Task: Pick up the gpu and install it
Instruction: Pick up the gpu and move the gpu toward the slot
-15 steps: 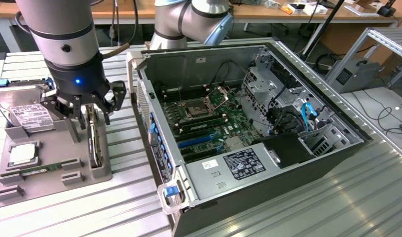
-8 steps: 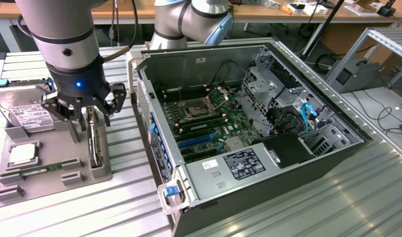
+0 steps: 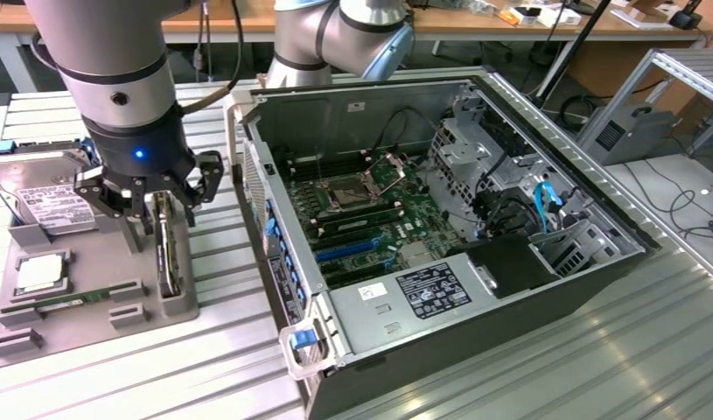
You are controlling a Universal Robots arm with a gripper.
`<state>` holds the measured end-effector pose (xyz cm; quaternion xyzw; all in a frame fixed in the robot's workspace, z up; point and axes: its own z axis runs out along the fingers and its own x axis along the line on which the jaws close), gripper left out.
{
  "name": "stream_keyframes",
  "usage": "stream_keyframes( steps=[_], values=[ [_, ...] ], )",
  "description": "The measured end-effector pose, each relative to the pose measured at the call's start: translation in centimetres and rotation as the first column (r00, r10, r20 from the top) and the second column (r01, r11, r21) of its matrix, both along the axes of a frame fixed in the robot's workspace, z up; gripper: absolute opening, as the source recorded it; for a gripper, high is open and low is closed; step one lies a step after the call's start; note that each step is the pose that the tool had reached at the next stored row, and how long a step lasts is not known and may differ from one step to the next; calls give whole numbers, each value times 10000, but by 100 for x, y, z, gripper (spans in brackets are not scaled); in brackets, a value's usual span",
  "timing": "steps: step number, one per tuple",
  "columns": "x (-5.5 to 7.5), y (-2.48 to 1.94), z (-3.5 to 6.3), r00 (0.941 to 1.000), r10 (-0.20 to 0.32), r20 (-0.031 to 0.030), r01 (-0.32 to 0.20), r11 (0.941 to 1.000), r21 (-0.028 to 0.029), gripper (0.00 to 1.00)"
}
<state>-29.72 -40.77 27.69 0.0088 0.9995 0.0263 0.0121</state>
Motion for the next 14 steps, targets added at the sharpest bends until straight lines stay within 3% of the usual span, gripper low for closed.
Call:
stream_keyframes(
  steps=[7,14],
  values=[
    [-92,-36,-104,10000,5,1,-5,10000,10,51],
    [-103,-32,-207,10000,2,0,-2,10000,-6,51]
  ],
)
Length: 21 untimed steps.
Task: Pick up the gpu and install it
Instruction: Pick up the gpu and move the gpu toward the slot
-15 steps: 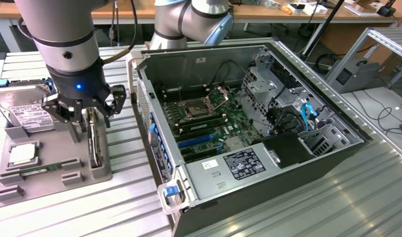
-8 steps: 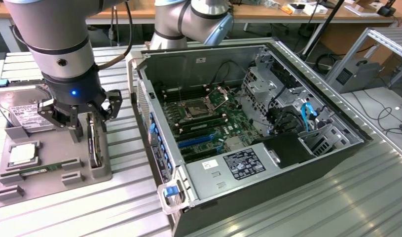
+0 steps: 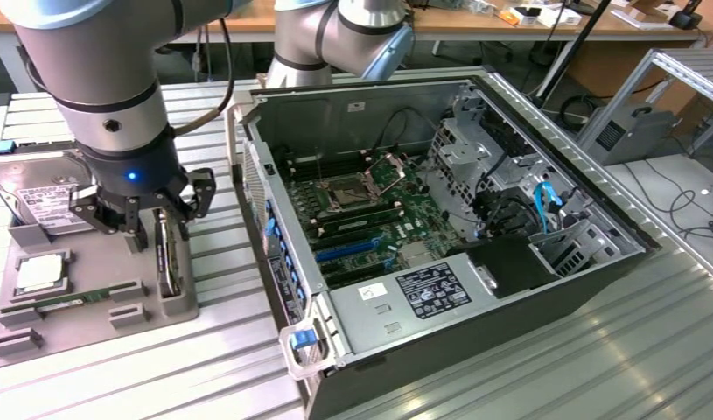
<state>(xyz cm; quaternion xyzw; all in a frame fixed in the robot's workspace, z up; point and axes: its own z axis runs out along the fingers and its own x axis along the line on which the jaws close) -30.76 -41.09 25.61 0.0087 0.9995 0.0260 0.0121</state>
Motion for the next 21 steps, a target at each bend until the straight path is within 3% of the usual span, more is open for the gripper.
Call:
stream_keyframes(
  steps=[7,17,21],
  values=[
    [-7,71,-68,10000,2,1,-2,10000,-3,51],
    [-14,82,-121,10000,2,1,-2,10000,-3,50],
    [-14,81,-121,10000,2,0,-2,10000,-4,27]
  ],
)
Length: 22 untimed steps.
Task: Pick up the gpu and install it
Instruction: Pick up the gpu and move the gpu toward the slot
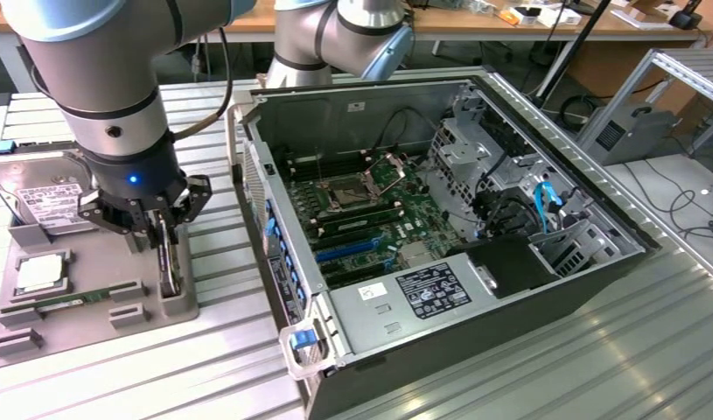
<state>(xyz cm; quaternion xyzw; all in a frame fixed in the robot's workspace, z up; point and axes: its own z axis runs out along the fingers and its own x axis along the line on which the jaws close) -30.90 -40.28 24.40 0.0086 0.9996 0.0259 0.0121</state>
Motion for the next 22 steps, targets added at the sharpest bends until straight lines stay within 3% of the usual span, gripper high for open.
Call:
stream_keyframes(
  steps=[13,22],
  values=[
    [1,1,4,10000,0,5,0,10000,4,27],
    [0,0,146,10000,1,1,-1,10000,66,27]
  ],
)
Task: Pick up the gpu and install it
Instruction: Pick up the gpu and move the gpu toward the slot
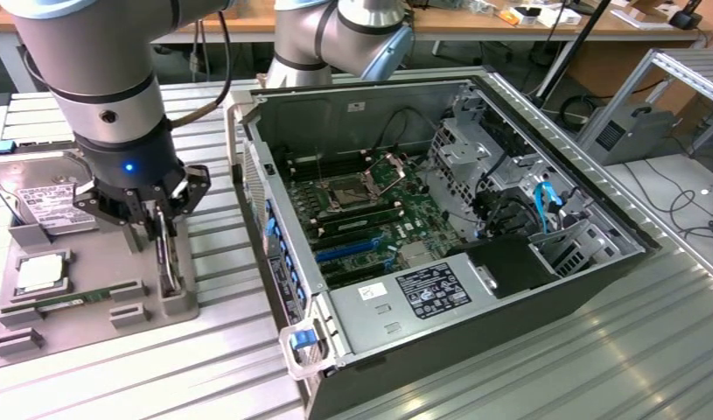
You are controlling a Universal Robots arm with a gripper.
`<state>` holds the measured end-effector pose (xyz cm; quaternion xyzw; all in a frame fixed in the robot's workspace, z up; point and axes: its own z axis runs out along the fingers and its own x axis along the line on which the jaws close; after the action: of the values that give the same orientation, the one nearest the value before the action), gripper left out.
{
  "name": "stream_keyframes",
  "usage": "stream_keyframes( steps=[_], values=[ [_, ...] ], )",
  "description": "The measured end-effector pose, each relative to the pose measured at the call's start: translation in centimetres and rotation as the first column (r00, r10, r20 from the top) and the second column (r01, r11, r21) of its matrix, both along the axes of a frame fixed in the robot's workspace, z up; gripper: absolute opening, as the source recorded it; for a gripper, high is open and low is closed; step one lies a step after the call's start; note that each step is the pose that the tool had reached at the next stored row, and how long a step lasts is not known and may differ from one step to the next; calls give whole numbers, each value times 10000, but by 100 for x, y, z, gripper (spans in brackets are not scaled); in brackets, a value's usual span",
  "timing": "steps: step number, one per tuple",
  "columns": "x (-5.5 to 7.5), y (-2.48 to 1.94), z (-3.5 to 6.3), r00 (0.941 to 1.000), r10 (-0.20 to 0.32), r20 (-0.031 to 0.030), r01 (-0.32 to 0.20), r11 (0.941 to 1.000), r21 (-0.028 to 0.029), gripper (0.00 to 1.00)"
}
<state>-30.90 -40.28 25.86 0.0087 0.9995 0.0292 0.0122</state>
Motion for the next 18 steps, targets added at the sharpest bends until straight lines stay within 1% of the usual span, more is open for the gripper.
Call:
stream_keyframes(
  steps=[6,13,15,18],
  values=[
    [0,0,52,10000,0,0,0,10000,37,27],
    [0,0,152,10000,0,-1,0,10000,98,27],
    [0,0,207,10000,0,0,0,9999,126,27],
    [0,0,257,10000,0,0,0,9999,148,27]
  ],
)
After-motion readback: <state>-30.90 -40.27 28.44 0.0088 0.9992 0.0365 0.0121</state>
